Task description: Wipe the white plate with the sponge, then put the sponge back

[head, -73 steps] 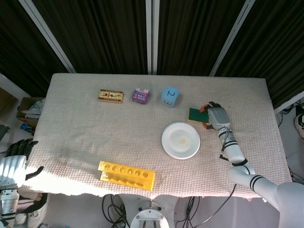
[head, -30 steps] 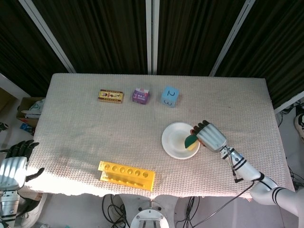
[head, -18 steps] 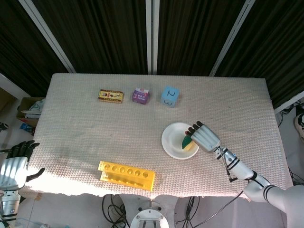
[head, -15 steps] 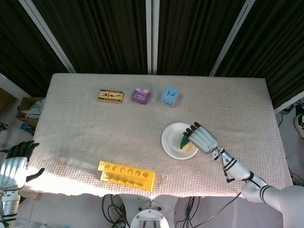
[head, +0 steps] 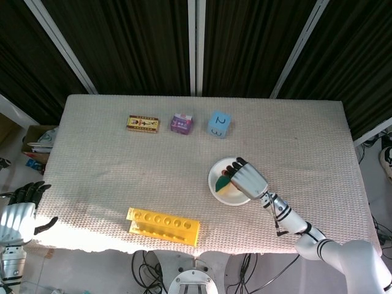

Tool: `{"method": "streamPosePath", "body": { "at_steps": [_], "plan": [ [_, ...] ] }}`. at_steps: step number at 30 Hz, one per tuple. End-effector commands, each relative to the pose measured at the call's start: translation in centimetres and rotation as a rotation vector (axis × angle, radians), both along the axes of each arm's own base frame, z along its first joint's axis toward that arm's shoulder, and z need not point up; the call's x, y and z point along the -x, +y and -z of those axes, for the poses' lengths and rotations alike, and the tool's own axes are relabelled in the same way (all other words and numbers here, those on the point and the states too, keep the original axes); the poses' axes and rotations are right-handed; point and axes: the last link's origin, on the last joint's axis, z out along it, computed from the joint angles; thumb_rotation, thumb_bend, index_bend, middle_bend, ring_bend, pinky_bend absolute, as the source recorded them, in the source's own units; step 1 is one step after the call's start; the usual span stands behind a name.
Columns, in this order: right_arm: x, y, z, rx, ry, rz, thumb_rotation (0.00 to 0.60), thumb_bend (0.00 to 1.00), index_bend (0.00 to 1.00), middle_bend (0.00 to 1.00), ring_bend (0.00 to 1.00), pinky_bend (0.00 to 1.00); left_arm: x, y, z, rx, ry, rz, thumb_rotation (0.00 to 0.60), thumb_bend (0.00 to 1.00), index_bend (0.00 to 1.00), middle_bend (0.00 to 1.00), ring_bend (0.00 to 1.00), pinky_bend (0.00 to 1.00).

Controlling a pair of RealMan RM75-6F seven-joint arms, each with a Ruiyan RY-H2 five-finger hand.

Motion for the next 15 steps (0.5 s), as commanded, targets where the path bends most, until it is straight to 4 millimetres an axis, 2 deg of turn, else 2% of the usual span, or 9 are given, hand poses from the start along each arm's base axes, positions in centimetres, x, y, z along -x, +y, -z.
{"method": "streamPosePath", "body": {
  "at_steps": [1, 5, 8, 11, 15],
  "plan": [
    [0.5, -0.2, -1.0, 0.026, -0.004, 0.002, 0.600, 0.48, 0.95, 0.64, 0.48, 0.38, -0.1, 0.0, 0.0, -0.001, 0.000, 0.002, 0.600, 0.12, 0.22, 0.15, 0.12, 0.16],
    [2.2, -0.2, -3.2, 0.056, 0.029, 0.012, 0.600, 0.48, 0.95, 0.64, 0.48, 0.37, 0.0, 0.0, 0.0, 0.001, 0.001, 0.001, 0.600, 0.12, 0.22, 0.15, 0.12, 0.16],
    [3.5, 0.1, -4.1, 0.060, 0.092, 0.028, 0.600, 0.48, 0.95, 0.64, 0.48, 0.37, 0.0, 0.1, 0.2, 0.006, -0.003, 0.002, 0.600, 0.12, 0.22, 0.15, 0.12, 0.16],
    [4.3, 0.1, -4.0, 0.039, 0.141, 0.050, 0.600, 0.48, 0.95, 0.64, 0.48, 0.37, 0.0, 0.2, 0.4, 0.008, -0.008, 0.003, 0.600, 0.12, 0.22, 0.15, 0.12, 0.16],
    [4.1, 0.1, -2.4, 0.002, 0.163, 0.062, 0.600, 0.48, 0.95, 0.64, 0.48, 0.37, 0.1, 0.2, 0.5, 0.011, -0.008, -0.001, 0.600, 0.12, 0.22, 0.15, 0.12, 0.16]
  ]
}}
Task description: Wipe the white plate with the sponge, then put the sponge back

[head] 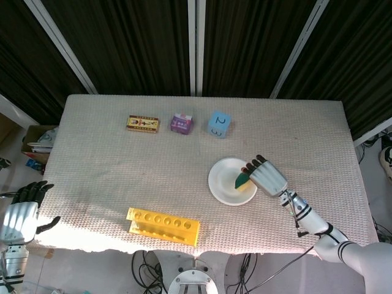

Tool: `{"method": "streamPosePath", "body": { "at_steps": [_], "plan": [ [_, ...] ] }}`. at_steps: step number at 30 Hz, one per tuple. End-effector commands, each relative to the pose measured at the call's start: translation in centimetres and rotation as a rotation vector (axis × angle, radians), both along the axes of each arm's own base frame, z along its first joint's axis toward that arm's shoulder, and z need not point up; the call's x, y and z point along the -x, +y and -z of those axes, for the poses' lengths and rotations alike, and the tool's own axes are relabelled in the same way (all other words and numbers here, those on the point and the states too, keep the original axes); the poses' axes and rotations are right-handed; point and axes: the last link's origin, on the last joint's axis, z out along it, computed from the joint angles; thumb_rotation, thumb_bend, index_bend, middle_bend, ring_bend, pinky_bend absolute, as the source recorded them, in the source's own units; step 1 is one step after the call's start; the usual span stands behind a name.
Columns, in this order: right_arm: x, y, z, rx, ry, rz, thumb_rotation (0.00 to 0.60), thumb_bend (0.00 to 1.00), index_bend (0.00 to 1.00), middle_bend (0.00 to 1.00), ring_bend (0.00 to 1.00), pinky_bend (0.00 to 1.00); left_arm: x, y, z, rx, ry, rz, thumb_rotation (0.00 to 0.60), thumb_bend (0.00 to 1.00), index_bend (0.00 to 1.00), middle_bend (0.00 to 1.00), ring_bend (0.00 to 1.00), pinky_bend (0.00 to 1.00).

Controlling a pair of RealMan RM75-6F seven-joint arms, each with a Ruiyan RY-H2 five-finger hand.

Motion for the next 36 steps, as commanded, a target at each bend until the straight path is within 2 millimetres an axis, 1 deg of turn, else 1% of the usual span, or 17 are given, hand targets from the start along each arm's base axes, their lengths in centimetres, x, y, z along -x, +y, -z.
{"method": "streamPosePath", "body": {
  "at_steps": [1, 7, 11, 15, 18, 21, 26, 30, 32, 34, 36],
  "plan": [
    [-0.3, 0.1, 1.4, -0.030, 0.014, 0.006, 0.600, 0.48, 0.95, 0.64, 0.48, 0.37, 0.1, 0.0, -0.1, 0.000, 0.003, -0.003, 0.600, 0.12, 0.22, 0.15, 0.12, 0.16],
    [-2.4, -0.2, 4.3, -0.060, -0.029, -0.018, 0.600, 0.48, 0.95, 0.65, 0.49, 0.36, 0.3, -0.2, -0.3, -0.010, 0.006, -0.008, 0.600, 0.12, 0.22, 0.15, 0.12, 0.16],
    [-3.9, -0.4, 5.7, -0.064, -0.074, -0.031, 0.600, 0.48, 0.95, 0.65, 0.50, 0.35, 0.5, -0.4, -0.3, -0.009, 0.003, -0.016, 0.600, 0.12, 0.22, 0.15, 0.12, 0.16],
    [-5.3, -0.7, 6.5, -0.053, -0.127, -0.045, 0.600, 0.48, 0.95, 0.65, 0.50, 0.35, 0.5, -0.5, -0.3, -0.010, 0.003, -0.016, 0.600, 0.12, 0.22, 0.15, 0.12, 0.16],
    [-5.7, -0.8, 6.3, -0.035, -0.158, -0.060, 0.600, 0.48, 0.95, 0.65, 0.50, 0.35, 0.5, -0.5, -0.5, -0.015, 0.004, -0.012, 0.600, 0.12, 0.22, 0.15, 0.12, 0.16],
    [-5.1, -0.9, 4.9, 0.002, -0.173, -0.070, 0.600, 0.48, 0.95, 0.65, 0.50, 0.34, 0.4, -0.5, -0.6, -0.017, 0.007, -0.009, 0.600, 0.12, 0.22, 0.15, 0.12, 0.16],
    [-2.4, -0.5, 1.7, 0.046, -0.139, -0.061, 0.600, 0.48, 0.95, 0.66, 0.50, 0.34, 0.4, -0.4, -0.4, -0.013, 0.004, -0.005, 0.600, 0.12, 0.22, 0.15, 0.12, 0.16],
    [-0.4, -0.1, 0.3, 0.046, -0.069, -0.025, 0.600, 0.48, 0.95, 0.66, 0.51, 0.33, 0.3, -0.3, -0.2, -0.007, 0.001, 0.000, 0.600, 0.12, 0.22, 0.15, 0.12, 0.16],
    [0.5, 0.0, 0.2, 0.035, -0.029, 0.008, 0.600, 0.48, 0.95, 0.66, 0.51, 0.33, 0.3, -0.2, 0.0, -0.004, -0.002, 0.000, 0.600, 0.12, 0.22, 0.15, 0.12, 0.16],
    [0.6, 0.0, 0.5, 0.018, -0.013, 0.021, 0.600, 0.48, 0.95, 0.66, 0.51, 0.32, 0.3, -0.1, 0.1, -0.001, -0.003, -0.001, 0.600, 0.12, 0.22, 0.15, 0.12, 0.16],
    [0.5, -0.1, 1.2, -0.004, 0.002, 0.026, 0.600, 0.48, 0.95, 0.66, 0.51, 0.32, 0.3, -0.1, 0.1, 0.001, -0.004, -0.003, 0.600, 0.12, 0.22, 0.15, 0.12, 0.16]
  ]
}}
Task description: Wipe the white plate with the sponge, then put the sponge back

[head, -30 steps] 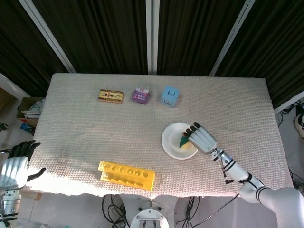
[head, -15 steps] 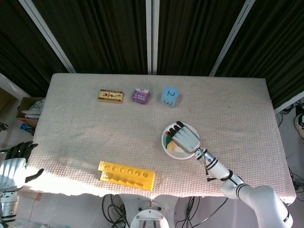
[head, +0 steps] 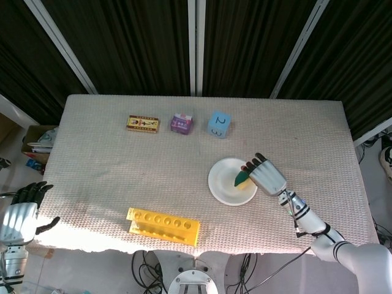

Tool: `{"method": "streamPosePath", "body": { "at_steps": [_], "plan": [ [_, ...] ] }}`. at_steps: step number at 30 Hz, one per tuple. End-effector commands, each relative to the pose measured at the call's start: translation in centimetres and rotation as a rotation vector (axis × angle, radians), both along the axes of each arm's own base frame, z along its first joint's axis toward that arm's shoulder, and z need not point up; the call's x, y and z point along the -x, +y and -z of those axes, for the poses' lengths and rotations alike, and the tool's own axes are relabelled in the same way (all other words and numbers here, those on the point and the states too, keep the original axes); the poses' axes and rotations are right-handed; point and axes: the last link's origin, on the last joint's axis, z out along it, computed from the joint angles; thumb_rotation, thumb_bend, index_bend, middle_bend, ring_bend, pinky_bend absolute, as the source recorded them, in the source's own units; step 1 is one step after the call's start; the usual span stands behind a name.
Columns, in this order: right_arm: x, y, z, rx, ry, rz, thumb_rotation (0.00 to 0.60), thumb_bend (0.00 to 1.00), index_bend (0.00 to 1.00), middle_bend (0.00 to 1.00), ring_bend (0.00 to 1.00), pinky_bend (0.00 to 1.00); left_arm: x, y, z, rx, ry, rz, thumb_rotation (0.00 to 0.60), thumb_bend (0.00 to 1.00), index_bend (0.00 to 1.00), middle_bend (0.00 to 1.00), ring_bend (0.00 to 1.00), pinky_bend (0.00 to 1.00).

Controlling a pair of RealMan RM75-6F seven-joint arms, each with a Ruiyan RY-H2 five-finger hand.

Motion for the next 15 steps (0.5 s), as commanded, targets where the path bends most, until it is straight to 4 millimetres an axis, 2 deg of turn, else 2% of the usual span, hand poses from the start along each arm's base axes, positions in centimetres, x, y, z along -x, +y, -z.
{"method": "streamPosePath", "body": {
  "at_steps": [1, 4, 8, 15],
  "plan": [
    [0.1, 0.1, 1.1, -0.036, 0.035, 0.017, 0.600, 0.48, 0.95, 0.66, 0.51, 0.32, 0.0, 0.0, 0.0, 0.000, 0.000, -0.003, 0.600, 0.12, 0.22, 0.15, 0.12, 0.16],
    [-0.5, -0.1, 2.5, -0.058, 0.049, 0.012, 0.600, 0.48, 0.95, 0.66, 0.51, 0.32, 0.2, -0.1, -0.1, -0.002, 0.002, -0.009, 0.600, 0.12, 0.22, 0.15, 0.12, 0.16],
    [-2.3, -0.6, 4.6, -0.081, 0.008, -0.001, 0.600, 0.48, 0.95, 0.66, 0.51, 0.32, 0.4, -0.3, -0.3, -0.008, 0.005, -0.019, 0.600, 0.12, 0.22, 0.15, 0.12, 0.16],
    [-5.2, -1.1, 6.4, -0.083, -0.088, -0.026, 0.600, 0.48, 0.95, 0.66, 0.51, 0.32, 0.5, -0.5, -0.3, -0.010, 0.004, -0.024, 0.600, 0.12, 0.22, 0.15, 0.12, 0.16]
  ]
}}
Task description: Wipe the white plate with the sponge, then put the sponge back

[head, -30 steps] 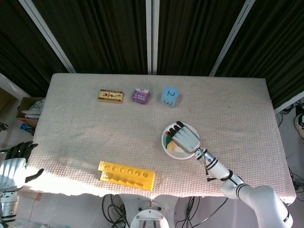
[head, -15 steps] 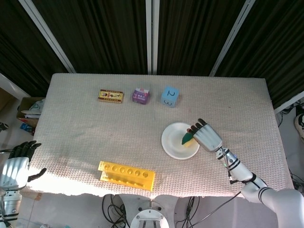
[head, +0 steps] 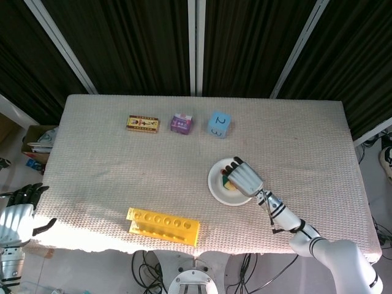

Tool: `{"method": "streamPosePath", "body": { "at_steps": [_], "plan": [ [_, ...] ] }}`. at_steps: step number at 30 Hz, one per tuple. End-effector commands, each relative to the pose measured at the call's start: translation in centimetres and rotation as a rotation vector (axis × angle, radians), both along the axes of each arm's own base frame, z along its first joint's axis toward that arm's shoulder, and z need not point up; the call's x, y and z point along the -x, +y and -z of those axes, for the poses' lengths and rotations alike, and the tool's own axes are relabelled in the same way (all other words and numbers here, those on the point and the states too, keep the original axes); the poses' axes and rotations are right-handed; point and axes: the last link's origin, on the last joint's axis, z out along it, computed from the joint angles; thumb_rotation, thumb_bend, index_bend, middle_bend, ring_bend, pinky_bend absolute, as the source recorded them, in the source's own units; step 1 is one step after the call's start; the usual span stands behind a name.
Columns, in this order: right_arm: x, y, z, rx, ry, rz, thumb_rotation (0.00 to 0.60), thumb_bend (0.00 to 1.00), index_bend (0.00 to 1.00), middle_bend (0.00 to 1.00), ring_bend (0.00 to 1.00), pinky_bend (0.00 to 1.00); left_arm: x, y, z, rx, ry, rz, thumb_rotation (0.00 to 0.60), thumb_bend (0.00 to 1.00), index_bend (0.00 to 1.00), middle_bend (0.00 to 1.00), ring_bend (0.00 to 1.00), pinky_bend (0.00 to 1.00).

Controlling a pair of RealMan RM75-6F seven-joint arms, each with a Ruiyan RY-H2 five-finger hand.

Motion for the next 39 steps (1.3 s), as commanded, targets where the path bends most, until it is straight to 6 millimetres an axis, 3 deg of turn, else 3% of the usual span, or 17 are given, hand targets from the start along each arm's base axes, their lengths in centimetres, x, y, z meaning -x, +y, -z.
{"method": "streamPosePath", "body": {
  "at_steps": [1, 7, 17, 20, 24, 27, 32, 36, 39],
  "plan": [
    [-1.3, -0.3, 0.6, 0.002, -0.042, -0.012, 0.600, 0.48, 0.95, 0.66, 0.51, 0.32, 0.0, 0.0, 0.0, 0.000, -0.001, -0.001, 0.600, 0.12, 0.22, 0.15, 0.12, 0.16],
    [-1.6, -0.5, -0.4, 0.048, -0.104, -0.024, 0.600, 0.48, 0.95, 0.66, 0.51, 0.32, 0.2, -0.3, -0.1, -0.005, -0.001, -0.002, 0.600, 0.12, 0.22, 0.15, 0.12, 0.16],
    [3.2, -2.3, -8.2, 0.265, -0.128, 0.097, 0.600, 0.48, 0.94, 0.67, 0.51, 0.32, -0.2, 0.1, 0.1, -0.007, -0.012, 0.025, 0.600, 0.12, 0.22, 0.15, 0.12, 0.16],
    [4.3, -3.1, -9.4, 0.298, -0.126, 0.161, 0.600, 0.48, 0.94, 0.67, 0.50, 0.32, -0.3, 0.2, 0.3, -0.004, -0.011, 0.032, 0.600, 0.12, 0.22, 0.15, 0.12, 0.16],
    [5.4, -4.8, -9.3, 0.292, -0.124, 0.278, 0.600, 0.47, 0.89, 0.66, 0.50, 0.32, -0.6, 0.4, 0.3, -0.004, -0.012, 0.039, 0.600, 0.12, 0.22, 0.15, 0.12, 0.16],
    [5.7, -6.0, -8.0, 0.258, -0.138, 0.373, 0.600, 0.47, 0.77, 0.62, 0.48, 0.29, -0.7, 0.5, 0.4, -0.002, -0.012, 0.042, 0.600, 0.12, 0.22, 0.15, 0.12, 0.16],
    [4.6, -7.3, -5.5, 0.192, -0.266, 0.498, 0.600, 0.44, 0.44, 0.45, 0.34, 0.22, -0.6, 0.5, 0.2, -0.002, -0.006, 0.033, 0.600, 0.12, 0.22, 0.15, 0.12, 0.16],
    [3.7, -7.8, -4.2, 0.133, -0.356, 0.549, 0.600, 0.33, 0.14, 0.28, 0.18, 0.15, -0.6, 0.5, 0.1, -0.004, -0.003, 0.028, 0.600, 0.12, 0.22, 0.15, 0.12, 0.16],
    [3.7, -7.8, -4.1, 0.113, -0.401, 0.563, 0.600, 0.24, 0.00, 0.15, 0.08, 0.11, -0.4, 0.4, -0.1, -0.005, 0.000, 0.022, 0.600, 0.12, 0.22, 0.15, 0.12, 0.16]
  ]
}}
